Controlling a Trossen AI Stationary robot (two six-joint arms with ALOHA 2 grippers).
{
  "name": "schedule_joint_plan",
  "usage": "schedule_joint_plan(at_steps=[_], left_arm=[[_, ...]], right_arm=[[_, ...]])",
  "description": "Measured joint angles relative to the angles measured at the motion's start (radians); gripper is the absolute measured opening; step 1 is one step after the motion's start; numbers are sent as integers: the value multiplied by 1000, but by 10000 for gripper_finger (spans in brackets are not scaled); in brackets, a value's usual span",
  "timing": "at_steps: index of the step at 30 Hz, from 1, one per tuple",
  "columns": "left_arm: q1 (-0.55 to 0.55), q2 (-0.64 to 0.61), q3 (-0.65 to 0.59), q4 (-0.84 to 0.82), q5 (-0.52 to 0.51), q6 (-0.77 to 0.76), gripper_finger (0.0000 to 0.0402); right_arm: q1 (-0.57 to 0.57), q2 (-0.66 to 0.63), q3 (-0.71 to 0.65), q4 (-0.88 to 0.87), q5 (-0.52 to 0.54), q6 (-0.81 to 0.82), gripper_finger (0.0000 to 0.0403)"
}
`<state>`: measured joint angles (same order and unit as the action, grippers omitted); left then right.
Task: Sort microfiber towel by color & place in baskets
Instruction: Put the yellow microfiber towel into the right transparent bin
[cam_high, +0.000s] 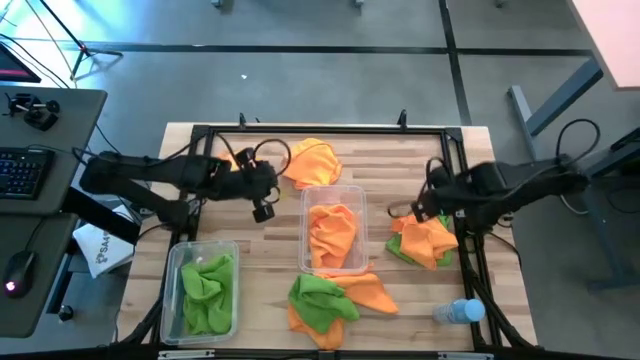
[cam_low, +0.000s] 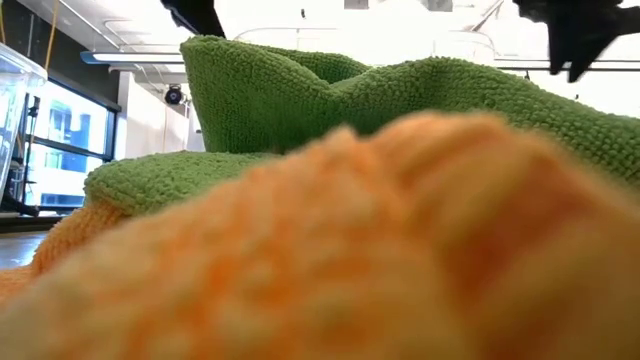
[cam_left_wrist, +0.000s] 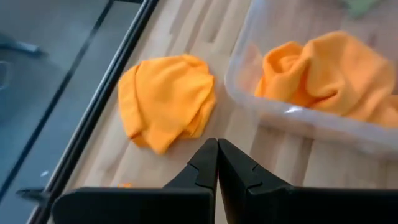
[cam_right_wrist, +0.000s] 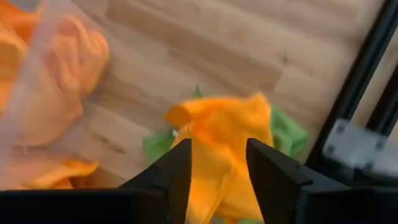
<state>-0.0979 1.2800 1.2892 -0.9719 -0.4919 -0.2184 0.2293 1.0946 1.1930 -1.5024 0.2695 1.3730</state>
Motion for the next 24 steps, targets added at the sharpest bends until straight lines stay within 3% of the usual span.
schedule_joint_plan(at_steps=[5,9,17,24], left_arm=[[75,-1,0,83,40,82,0],[106,-1,0,114,68,81,0],[108,-1,0,186,135,109,0],[112,-2,0,182,145,135,0]], right_arm=[[136,1,-78,23,-42,218,171],[194,10,-160,112,-77,299,174],[219,25,-368,234,-217,415,174],[219,24,-514,384,-245,426,174]])
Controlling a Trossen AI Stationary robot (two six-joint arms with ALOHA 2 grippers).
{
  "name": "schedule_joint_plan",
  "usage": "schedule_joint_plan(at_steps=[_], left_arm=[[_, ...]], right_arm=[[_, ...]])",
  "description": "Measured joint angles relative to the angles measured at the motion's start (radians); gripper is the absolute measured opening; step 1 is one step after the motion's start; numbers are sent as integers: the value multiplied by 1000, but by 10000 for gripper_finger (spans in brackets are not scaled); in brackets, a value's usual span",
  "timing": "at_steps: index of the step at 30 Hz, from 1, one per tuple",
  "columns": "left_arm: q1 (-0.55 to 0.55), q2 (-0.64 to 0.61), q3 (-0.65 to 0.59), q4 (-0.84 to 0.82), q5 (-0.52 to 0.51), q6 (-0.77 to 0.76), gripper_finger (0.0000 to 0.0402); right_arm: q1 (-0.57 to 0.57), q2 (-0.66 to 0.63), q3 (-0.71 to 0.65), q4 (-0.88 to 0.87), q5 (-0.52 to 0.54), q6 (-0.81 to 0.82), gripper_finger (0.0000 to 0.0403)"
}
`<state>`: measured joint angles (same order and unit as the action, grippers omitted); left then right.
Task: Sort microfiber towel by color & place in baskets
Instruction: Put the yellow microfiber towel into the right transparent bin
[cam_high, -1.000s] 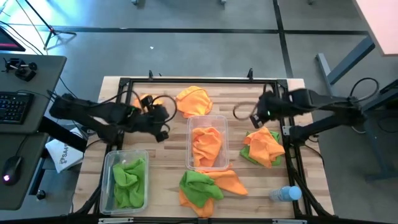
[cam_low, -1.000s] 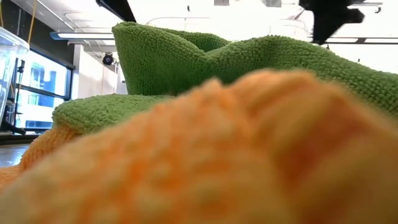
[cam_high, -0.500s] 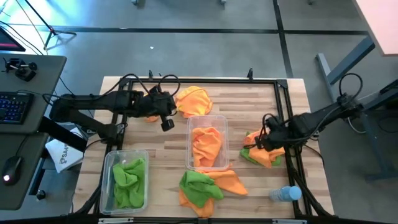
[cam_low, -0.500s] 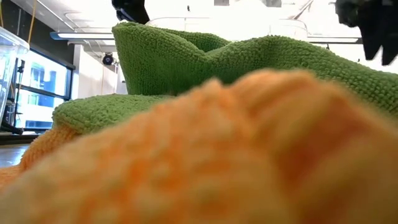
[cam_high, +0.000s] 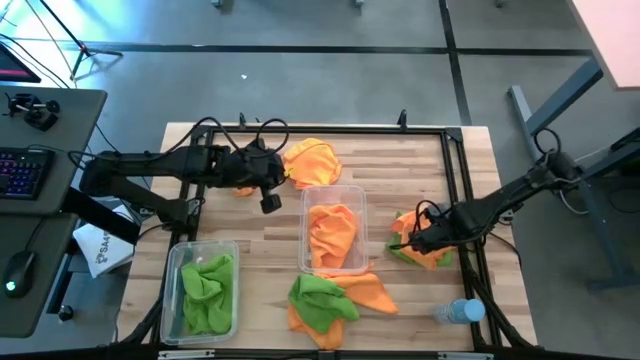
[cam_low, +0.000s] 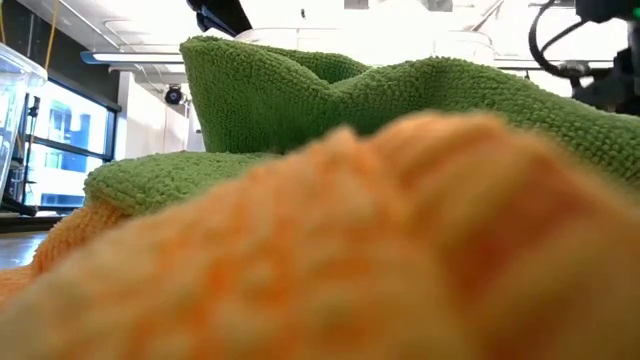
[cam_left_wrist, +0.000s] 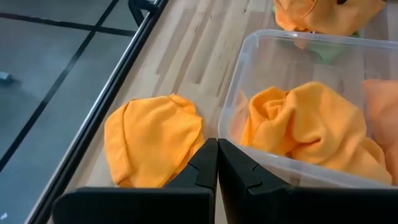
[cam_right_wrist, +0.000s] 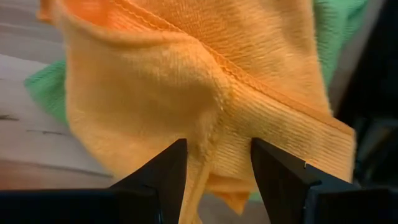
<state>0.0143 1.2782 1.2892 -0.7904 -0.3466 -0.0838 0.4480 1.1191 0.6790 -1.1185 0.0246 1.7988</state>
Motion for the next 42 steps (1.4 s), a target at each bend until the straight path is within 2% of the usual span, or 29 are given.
schedule_joint_plan(at_steps=[5,9,13,14,19,25,29,36,38,42], left_arm=[[0,-28,0,-36,3,10,0],[0,-76,-16,-57,-12,10,0],[15,-180,-158,60,-14,9,0],[22,-209,-202,91,-8,6,0],[55,-334,-382,187,44,-17,0],[71,-423,-477,214,80,-18,0],[71,-484,-519,212,79,-15,0],[72,-619,-589,215,80,-44,0],[72,-648,-607,212,84,-71,0],[72,-675,-618,214,104,-99,0]], right_arm=[[-3,0,-59,87,24,12,164],[-3,0,-62,87,48,37,109],[-3,0,-61,96,54,35,22],[-1,0,-56,93,53,35,12],[9,0,35,25,55,52,11],[35,0,299,-221,192,86,4],[57,10,507,-318,384,56,2],[45,149,875,-359,702,-232,1],[29,206,979,-358,753,-343,1],[-15,326,1181,-352,789,-557,1]])
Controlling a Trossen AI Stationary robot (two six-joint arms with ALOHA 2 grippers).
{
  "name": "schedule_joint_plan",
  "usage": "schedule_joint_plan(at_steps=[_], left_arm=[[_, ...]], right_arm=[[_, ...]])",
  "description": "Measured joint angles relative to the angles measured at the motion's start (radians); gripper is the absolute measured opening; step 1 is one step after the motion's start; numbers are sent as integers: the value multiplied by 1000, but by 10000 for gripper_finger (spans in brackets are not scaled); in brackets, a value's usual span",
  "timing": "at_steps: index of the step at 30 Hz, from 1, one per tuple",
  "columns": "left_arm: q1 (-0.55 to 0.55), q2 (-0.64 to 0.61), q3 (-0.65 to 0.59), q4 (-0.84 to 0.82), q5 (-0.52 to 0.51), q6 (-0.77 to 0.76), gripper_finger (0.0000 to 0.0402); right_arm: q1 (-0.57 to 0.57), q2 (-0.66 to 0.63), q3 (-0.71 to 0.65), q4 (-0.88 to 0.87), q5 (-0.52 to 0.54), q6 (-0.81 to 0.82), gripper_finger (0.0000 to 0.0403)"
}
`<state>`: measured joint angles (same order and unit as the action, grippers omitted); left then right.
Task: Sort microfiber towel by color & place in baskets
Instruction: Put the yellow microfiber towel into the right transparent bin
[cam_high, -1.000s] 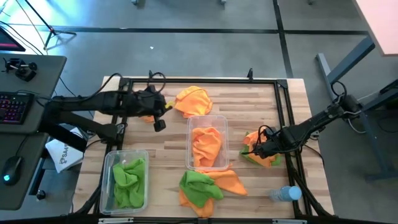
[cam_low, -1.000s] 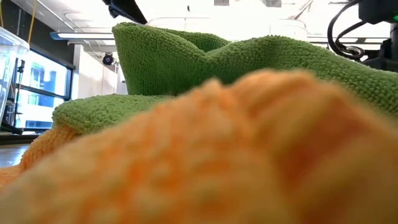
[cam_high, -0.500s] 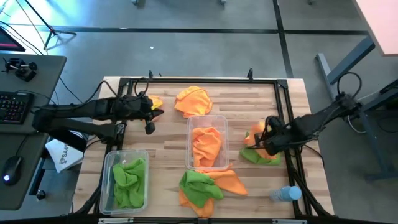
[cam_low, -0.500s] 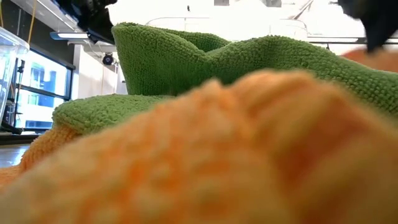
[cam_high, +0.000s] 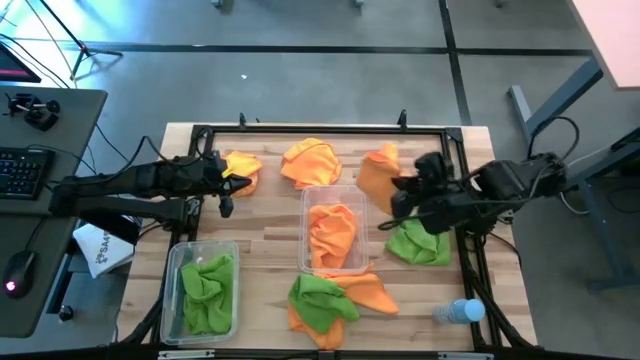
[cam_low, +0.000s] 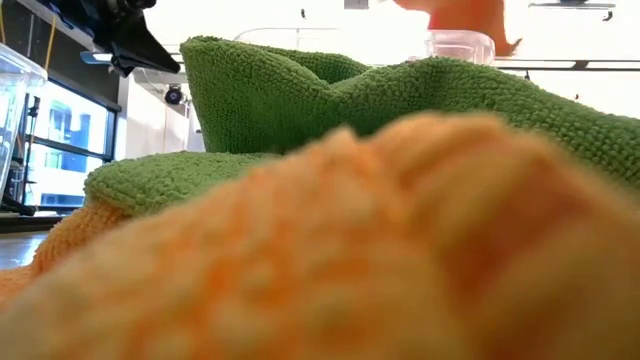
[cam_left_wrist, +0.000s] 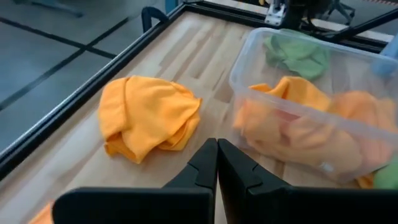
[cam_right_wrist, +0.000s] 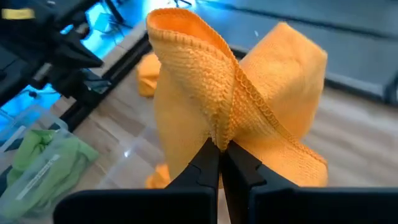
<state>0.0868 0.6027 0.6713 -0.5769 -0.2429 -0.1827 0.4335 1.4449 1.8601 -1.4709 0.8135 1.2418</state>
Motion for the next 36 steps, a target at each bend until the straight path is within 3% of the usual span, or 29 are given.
schedule_joint_plan(at_steps=[6,13,27,36], left_arm=[[0,-2,-1,-1,28,-23,0],[0,-1,-1,-1,23,20,0],[0,-1,-1,-1,49,10,0],[0,-1,-1,-1,62,50,0]], right_arm=[[-60,165,216,96,-24,-302,0],[-117,325,307,186,-201,-480,0],[-160,486,310,178,-395,-487,0],[-162,485,271,173,-368,-463,0]])
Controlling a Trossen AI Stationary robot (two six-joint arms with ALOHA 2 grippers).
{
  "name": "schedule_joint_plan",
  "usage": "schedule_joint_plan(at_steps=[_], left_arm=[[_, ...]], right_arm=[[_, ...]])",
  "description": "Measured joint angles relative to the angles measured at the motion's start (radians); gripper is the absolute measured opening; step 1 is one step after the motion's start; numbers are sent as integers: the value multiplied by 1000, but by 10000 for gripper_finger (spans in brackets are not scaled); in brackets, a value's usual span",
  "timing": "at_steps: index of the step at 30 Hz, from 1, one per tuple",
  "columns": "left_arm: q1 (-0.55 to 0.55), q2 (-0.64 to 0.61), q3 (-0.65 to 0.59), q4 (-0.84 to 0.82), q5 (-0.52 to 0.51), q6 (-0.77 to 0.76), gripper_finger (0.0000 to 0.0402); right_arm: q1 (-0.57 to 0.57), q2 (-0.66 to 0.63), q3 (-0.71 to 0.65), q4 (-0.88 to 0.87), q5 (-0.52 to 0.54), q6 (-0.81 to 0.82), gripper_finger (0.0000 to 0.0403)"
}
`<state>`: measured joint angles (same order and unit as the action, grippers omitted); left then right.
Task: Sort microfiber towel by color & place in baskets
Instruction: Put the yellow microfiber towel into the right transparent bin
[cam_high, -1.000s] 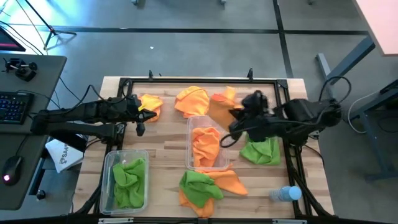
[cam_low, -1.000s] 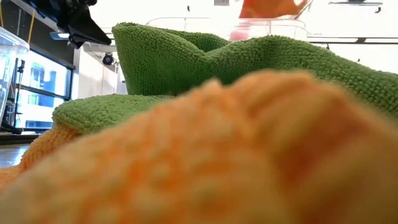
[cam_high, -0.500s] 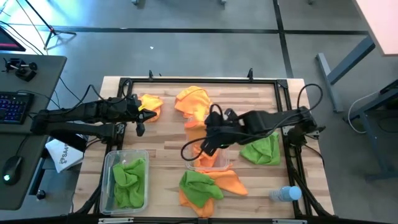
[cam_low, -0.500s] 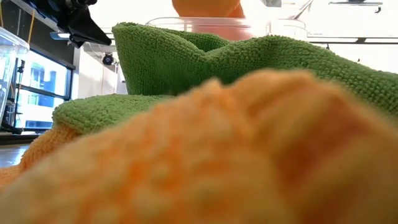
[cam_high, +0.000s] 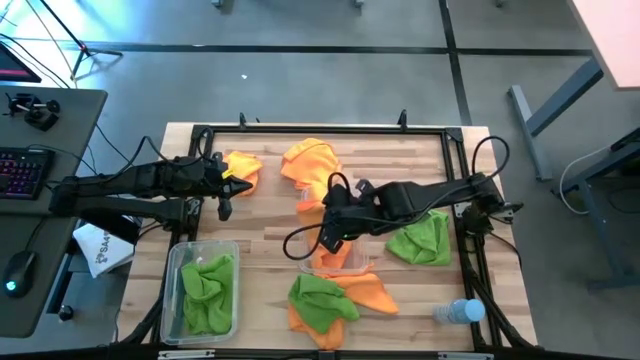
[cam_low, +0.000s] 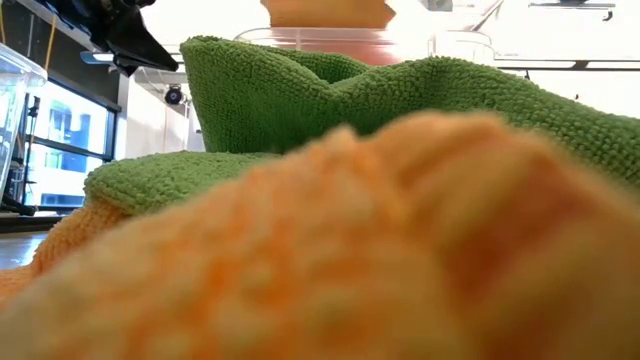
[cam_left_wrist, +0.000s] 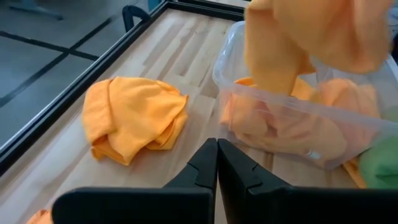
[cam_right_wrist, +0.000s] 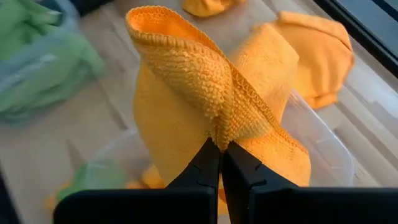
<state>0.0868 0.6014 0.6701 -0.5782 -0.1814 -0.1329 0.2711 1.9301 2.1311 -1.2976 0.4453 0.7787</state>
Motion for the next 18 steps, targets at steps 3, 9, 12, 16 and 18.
schedule_joint_plan(at_steps=[3,9,12,16,18], left_arm=[[0,0,0,-1,0,4,0],[0,0,0,-1,42,6,0],[0,0,0,-1,53,6,0],[0,0,0,-2,64,6,0],[0,0,0,-1,79,6,0]], right_arm=[[-10,0,-67,1,-1,49,0],[-24,0,-230,92,-58,121,0],[-35,0,-307,182,-93,118,0],[-54,0,-408,257,-159,135,0],[-63,0,-450,277,-193,141,0]])
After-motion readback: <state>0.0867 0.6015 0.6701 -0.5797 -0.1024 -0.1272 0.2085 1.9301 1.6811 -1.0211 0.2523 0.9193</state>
